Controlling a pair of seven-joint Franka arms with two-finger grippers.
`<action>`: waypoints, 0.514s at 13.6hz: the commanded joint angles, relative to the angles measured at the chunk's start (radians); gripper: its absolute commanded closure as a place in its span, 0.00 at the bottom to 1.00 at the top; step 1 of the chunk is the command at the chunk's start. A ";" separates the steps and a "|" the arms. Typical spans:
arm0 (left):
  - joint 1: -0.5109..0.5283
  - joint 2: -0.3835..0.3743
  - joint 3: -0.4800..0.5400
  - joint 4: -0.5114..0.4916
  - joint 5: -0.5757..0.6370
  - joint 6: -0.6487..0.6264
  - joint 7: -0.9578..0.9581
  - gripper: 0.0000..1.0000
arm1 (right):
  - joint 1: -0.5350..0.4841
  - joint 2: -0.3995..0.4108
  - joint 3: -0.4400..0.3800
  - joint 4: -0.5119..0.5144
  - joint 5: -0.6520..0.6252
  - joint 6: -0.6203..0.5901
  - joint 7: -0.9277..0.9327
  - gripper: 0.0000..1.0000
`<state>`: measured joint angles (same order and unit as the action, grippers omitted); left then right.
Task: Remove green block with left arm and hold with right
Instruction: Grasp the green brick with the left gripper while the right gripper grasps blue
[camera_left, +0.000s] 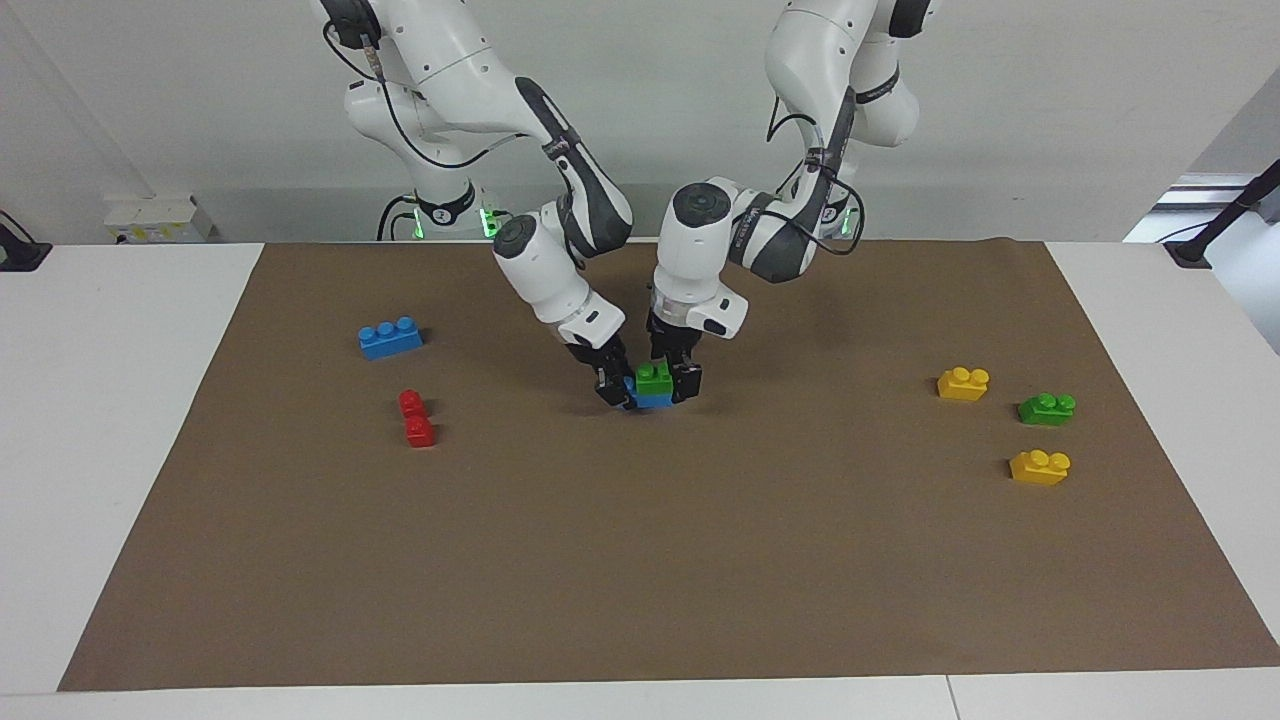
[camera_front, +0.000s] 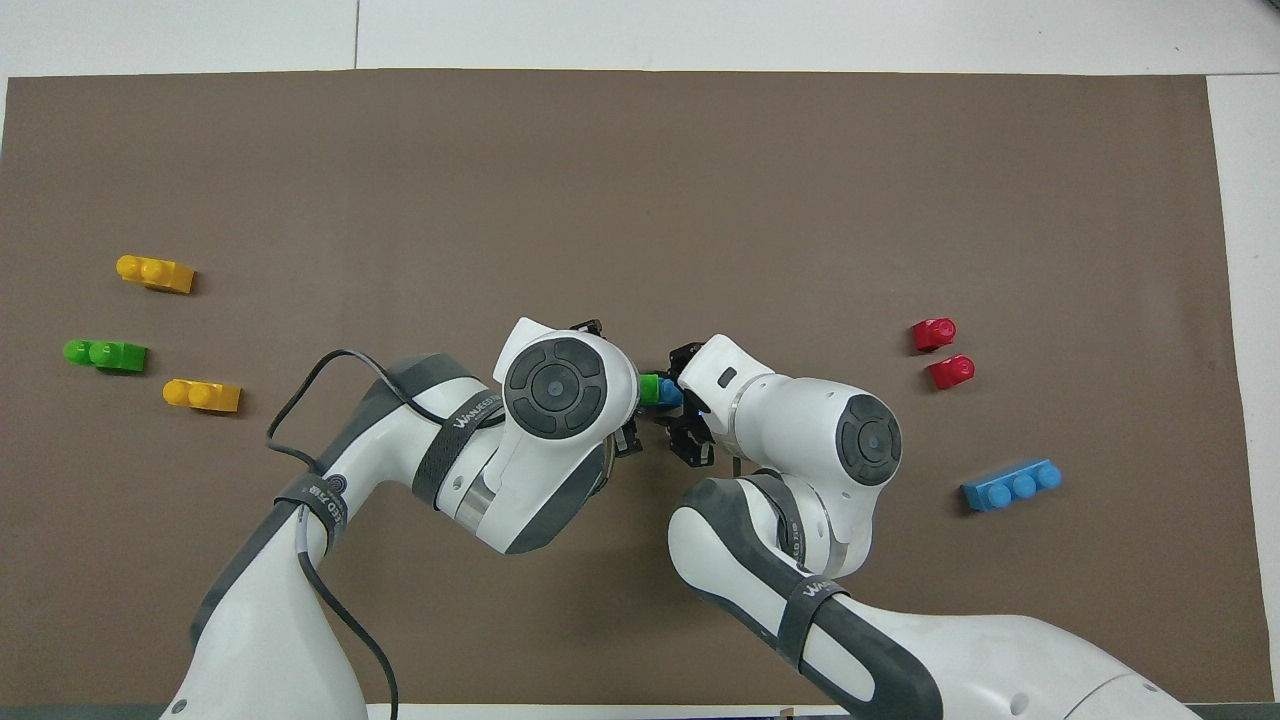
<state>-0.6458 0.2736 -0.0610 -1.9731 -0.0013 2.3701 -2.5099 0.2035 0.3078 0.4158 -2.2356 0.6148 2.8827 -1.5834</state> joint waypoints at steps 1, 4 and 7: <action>-0.008 0.010 0.004 0.014 0.020 0.001 -0.023 0.00 | -0.006 0.005 0.008 0.002 0.031 0.015 -0.021 0.71; -0.009 0.010 0.004 0.014 0.020 0.000 -0.021 0.00 | -0.006 0.005 0.008 0.001 0.031 0.013 -0.018 0.84; -0.014 0.010 0.004 0.014 0.038 -0.014 -0.021 0.02 | -0.007 0.005 0.008 0.002 0.031 0.013 -0.018 0.87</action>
<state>-0.6469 0.2736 -0.0634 -1.9727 0.0063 2.3689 -2.5099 0.2036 0.3075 0.4165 -2.2353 0.6152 2.8827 -1.5833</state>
